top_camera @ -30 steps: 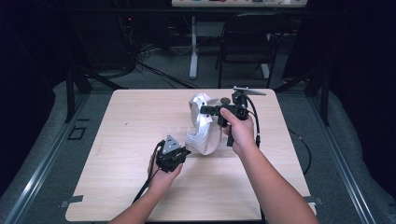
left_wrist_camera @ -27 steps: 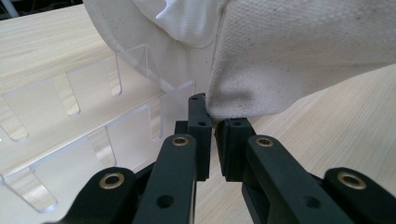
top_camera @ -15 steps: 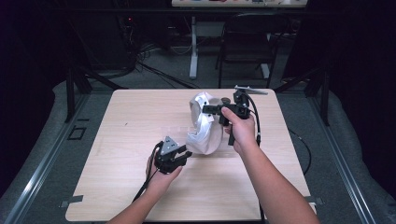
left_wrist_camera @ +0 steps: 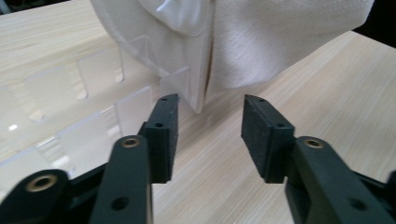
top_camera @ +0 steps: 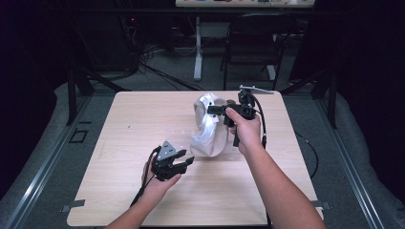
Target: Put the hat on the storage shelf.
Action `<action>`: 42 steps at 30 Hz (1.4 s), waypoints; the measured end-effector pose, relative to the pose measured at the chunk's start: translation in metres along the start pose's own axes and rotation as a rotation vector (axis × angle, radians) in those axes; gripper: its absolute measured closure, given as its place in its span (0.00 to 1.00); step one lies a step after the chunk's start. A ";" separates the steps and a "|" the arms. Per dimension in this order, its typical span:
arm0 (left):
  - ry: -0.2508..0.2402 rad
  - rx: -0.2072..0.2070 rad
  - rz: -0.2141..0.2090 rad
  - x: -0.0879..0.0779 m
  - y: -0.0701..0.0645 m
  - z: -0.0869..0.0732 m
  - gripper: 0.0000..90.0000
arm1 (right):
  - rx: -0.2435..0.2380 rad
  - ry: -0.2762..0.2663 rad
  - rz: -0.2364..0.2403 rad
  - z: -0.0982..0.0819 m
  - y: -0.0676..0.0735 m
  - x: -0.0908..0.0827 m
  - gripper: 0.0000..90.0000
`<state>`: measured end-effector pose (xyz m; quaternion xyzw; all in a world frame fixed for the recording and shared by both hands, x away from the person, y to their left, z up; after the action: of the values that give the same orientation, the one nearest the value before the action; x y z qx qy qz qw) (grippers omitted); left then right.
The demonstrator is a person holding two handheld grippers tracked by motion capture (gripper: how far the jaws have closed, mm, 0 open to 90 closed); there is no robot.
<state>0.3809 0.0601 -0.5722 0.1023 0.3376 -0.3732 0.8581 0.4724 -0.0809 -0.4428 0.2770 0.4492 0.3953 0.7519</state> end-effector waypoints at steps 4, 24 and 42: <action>-0.003 -0.020 -0.001 -0.006 0.008 -0.006 0.62 | -0.006 -0.003 -0.010 0.000 0.001 -0.002 0.90; -0.030 -0.084 0.055 -0.033 0.047 -0.015 0.52 | -0.055 -0.033 -0.073 0.001 0.006 -0.030 0.75; -0.042 -0.126 0.113 -0.050 0.072 -0.025 0.52 | -0.136 -0.028 -0.130 -0.008 0.015 -0.060 0.71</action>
<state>0.3949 0.1499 -0.5643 0.0590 0.3361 -0.3044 0.8893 0.4429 -0.1235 -0.4074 0.2011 0.4279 0.3716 0.7990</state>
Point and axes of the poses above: each handheld gripper's, and its own axes: x roughly forward along the jaws, z roughly out of its top, y roughly to its left, the point moved 9 cm from there along x, roughly forward along the jaws, and after that the axes turned 10 degrees about y, right-handed, at the moved point
